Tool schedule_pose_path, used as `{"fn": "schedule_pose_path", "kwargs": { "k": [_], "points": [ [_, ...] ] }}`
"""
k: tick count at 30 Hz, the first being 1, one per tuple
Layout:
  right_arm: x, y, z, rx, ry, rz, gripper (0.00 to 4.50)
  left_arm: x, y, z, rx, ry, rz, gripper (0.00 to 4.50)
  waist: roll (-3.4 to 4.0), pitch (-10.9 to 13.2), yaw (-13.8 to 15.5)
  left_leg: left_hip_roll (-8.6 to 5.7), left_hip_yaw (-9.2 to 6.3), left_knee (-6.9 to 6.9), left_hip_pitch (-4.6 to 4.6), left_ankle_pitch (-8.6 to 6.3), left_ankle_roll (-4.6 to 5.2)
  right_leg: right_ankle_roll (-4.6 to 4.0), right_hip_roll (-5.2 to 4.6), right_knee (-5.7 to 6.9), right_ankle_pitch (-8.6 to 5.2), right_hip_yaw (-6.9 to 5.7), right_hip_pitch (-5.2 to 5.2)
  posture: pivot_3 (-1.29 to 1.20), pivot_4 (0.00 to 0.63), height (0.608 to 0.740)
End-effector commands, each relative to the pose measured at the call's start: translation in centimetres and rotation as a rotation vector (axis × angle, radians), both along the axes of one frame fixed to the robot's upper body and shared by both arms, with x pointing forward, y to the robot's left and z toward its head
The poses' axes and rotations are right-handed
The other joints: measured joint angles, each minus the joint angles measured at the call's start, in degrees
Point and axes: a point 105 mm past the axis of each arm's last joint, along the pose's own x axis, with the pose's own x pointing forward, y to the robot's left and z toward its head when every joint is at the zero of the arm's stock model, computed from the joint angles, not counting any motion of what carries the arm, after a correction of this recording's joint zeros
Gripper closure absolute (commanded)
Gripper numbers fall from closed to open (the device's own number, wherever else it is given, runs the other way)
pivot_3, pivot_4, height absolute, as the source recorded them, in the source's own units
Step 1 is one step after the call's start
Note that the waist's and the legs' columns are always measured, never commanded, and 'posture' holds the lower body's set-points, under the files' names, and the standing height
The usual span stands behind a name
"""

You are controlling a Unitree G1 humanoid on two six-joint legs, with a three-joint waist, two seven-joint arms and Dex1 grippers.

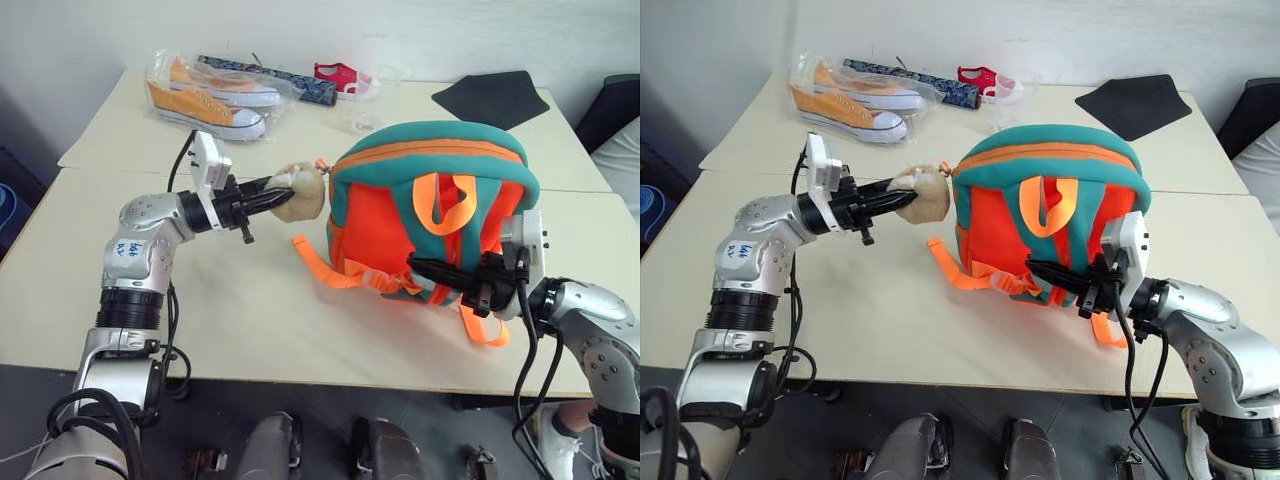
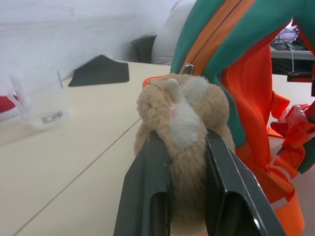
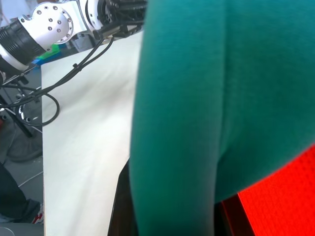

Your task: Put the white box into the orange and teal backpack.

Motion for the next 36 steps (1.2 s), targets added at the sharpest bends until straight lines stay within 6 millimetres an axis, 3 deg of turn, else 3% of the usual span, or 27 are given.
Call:
{"fn": "schedule_pose_path", "kwargs": {
  "k": [1,4,8,12,16,20,23,25,27,31,36],
  "points": [
    [-0.8,-0.7,0.8,0.031,-0.058,-0.033,4.50,0.4,-0.2,-4.4,0.185,0.068,0.036,4.00,0.01,0.0,0.0,0.00,0.00,-0.01,0.04,0.00,0.00,0.00,0.00,0.02,0.00,0.00,0.02,0.00,0.150,0.740],
    [-0.7,-0.9,0.7,0.062,-0.068,-0.053,4.50,0.0,-1.4,-7.3,0.229,0.083,0.024,4.00,0.01,0.0,0.0,0.00,0.02,-0.02,0.05,0.00,-0.01,0.00,0.02,0.02,0.00,0.01,0.02,0.00,0.150,0.740],
    [-0.2,-1.8,0.3,0.095,-0.098,-0.118,4.50,-2.3,-2.6,-9.9,0.282,0.054,-0.071,4.00,0.01,0.0,0.1,0.00,0.04,-0.01,0.06,-0.02,-0.01,0.00,-0.07,0.00,0.00,0.08,0.01,0.00,0.150,0.740],
    [0.0,-2.7,-1.2,0.058,-0.142,-0.162,4.50,-4.5,-2.1,-9.4,0.216,-0.002,-0.163,4.00,0.02,0.0,0.0,0.00,0.00,-0.04,0.06,-0.03,-0.04,0.00,-0.09,-0.01,0.00,0.07,0.01,0.00,0.150,0.740],
    [-1.3,-3.0,-3.2,-0.008,-0.153,-0.129,3.30,-4.5,0.4,-7.4,0.161,0.014,-0.106,2.85,0.03,0.0,-0.1,0.03,-0.02,-0.09,0.07,-0.04,-0.06,-0.01,-0.07,-0.02,0.00,0.04,0.00,0.00,0.150,0.740],
    [-2.3,-4.8,-3.0,-0.065,-0.171,-0.166,1.87,-5.4,3.7,-7.0,0.202,0.047,-0.033,1.49,0.07,0.0,-0.4,0.03,0.01,-0.18,0.12,-0.03,-0.07,-0.01,-0.06,0.00,-0.01,0.07,-0.01,0.00,0.150,0.740],
    [-2.8,-9.3,-2.5,-0.171,-0.167,-0.272,0.90,-6.7,8.3,-7.9,0.223,0.126,0.119,0.62,0.14,0.0,-0.7,0.02,0.04,-0.31,0.19,-0.03,-0.07,-0.01,-0.08,-0.03,-0.01,0.12,-0.01,0.00,0.150,0.740],
    [-3.1,-11.1,-2.0,-0.218,-0.165,-0.305,0.17,-7.4,10.1,-8.2,0.253,0.109,0.200,0.00,0.15,0.0,-0.7,0.01,0.08,-0.39,0.25,-0.04,-0.06,-0.01,-0.10,-0.10,-0.01,0.16,0.02,0.00,0.150,0.740],
    [-3.4,-12.5,-2.2,-0.256,-0.156,-0.319,0.04,-8.2,10.8,-8.6,0.287,0.089,0.232,0.00,0.14,0.0,-0.5,0.02,0.07,-0.44,0.33,-0.05,-0.08,-0.02,-0.13,-0.17,-0.01,0.16,0.06,0.00,0.150,0.740],
    [-4.4,-16.7,-4.7,-0.383,-0.121,-0.377,0.04,-10.0,11.6,-9.5,0.344,0.069,0.273,0.00,0.14,0.0,0.1,0.02,0.08,-0.60,0.58,-0.25,-0.38,-0.04,-0.22,-0.49,-0.02,0.21,0.25,0.00,0.150,0.740],
    [-2.9,-19.3,-7.1,-0.396,-0.140,-0.483,0.04,-10.7,11.4,-10.4,0.346,0.078,0.331,0.00,0.19,0.1,-0.3,0.02,0.29,-0.64,0.64,-0.30,-0.41,-0.04,-0.22,-0.52,-0.02,0.40,0.19,0.00,0.150,0.740]
  ]
}}
